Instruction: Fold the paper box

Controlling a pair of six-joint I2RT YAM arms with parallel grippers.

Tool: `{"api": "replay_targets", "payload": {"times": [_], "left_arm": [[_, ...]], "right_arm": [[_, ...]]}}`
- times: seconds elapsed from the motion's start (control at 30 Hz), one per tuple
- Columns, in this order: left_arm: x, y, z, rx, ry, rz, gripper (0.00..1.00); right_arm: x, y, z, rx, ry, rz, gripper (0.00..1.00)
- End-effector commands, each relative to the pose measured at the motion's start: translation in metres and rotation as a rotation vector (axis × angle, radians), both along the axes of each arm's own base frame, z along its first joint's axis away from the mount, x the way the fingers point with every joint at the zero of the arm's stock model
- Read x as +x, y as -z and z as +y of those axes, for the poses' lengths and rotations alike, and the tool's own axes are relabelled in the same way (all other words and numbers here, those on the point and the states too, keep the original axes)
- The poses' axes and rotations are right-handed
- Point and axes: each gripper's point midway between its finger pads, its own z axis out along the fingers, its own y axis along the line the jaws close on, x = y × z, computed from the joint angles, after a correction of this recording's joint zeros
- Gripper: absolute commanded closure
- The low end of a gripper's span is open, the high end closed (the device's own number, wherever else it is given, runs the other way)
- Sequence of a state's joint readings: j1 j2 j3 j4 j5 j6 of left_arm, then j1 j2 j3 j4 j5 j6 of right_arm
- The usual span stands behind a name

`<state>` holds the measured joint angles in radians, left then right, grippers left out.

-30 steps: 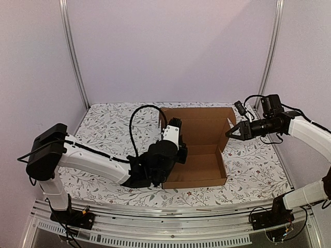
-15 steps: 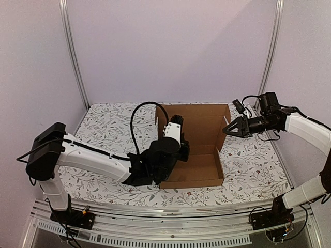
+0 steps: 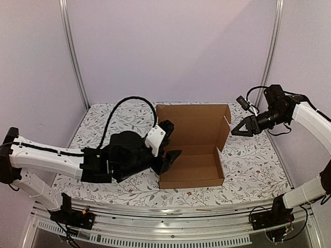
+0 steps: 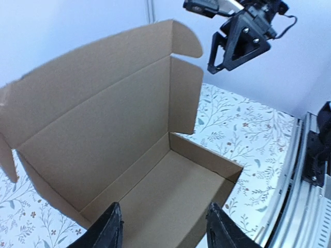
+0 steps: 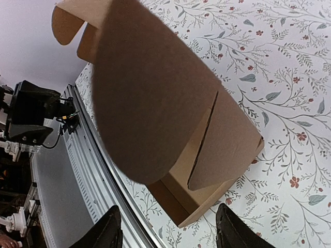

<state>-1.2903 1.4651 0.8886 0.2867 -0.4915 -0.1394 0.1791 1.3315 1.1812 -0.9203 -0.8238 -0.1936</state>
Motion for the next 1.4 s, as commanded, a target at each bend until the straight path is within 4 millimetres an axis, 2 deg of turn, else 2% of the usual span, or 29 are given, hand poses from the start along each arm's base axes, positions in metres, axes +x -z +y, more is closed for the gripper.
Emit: {"api": "replay_targets", "payload": {"times": [0.0, 0.07, 0.13, 0.23, 0.3, 0.37, 0.47, 0.5, 0.6, 0.7, 0.8, 0.87, 0.97, 1.13, 1.27, 1.37], "left_arm": [[-0.057, 0.005, 0.025, 0.208, 0.331, 0.059, 0.44], [-0.053, 0.000, 0.049, 0.277, 0.311, 0.055, 0.44], [-0.039, -0.002, 0.075, 0.318, 0.268, 0.045, 0.44], [0.002, -0.008, 0.112, 0.289, 0.171, 0.030, 0.45], [0.023, -0.012, 0.122, 0.265, 0.161, 0.004, 0.44], [0.035, -0.010, 0.118, 0.283, 0.201, -0.024, 0.43], [0.046, -0.004, 0.101, 0.331, 0.281, -0.032, 0.43], [0.047, 0.003, 0.091, 0.338, 0.326, -0.007, 0.43], [0.044, 0.008, 0.066, 0.329, 0.428, 0.068, 0.48], [0.061, 0.010, 0.055, 0.287, 0.348, 0.094, 0.50], [0.083, 0.010, 0.055, 0.243, 0.168, 0.051, 0.56], [0.090, 0.005, 0.054, 0.208, 0.081, 0.001, 0.61], [0.095, 0.002, 0.057, 0.169, -0.017, -0.061, 0.70], [0.105, 0.010, 0.055, 0.143, -0.068, -0.063, 0.84], [0.105, 0.017, 0.045, 0.137, -0.055, -0.040, 0.86], [0.105, 0.016, 0.047, 0.145, -0.093, -0.059, 0.82]], "right_arm": [[-0.025, -0.008, -0.033, -0.168, -0.157, -0.102, 0.38], [-0.018, -0.006, -0.049, -0.227, -0.176, -0.128, 0.38], [0.000, -0.007, -0.062, -0.235, -0.154, -0.169, 0.38], [0.024, -0.008, -0.064, -0.241, -0.154, -0.220, 0.36], [0.043, 0.000, -0.063, -0.242, -0.161, -0.251, 0.34], [0.060, 0.005, -0.060, -0.233, -0.184, -0.283, 0.35], [0.081, 0.014, -0.053, -0.179, -0.209, -0.266, 0.35], [0.084, 0.015, -0.051, -0.164, -0.217, -0.261, 0.36], [0.090, 0.033, -0.040, -0.164, -0.270, -0.240, 0.37], [0.084, 0.054, -0.024, -0.186, -0.337, -0.209, 0.37], [0.074, 0.066, -0.008, -0.174, -0.382, -0.183, 0.38], [0.068, 0.070, 0.000, -0.168, -0.404, -0.177, 0.38], [0.062, 0.071, 0.007, -0.143, -0.407, -0.176, 0.38], [0.050, 0.069, 0.015, -0.127, -0.428, -0.192, 0.38], [0.048, 0.061, 0.019, -0.123, -0.421, -0.242, 0.38], [0.051, 0.057, 0.019, -0.130, -0.410, -0.279, 0.38]]}}
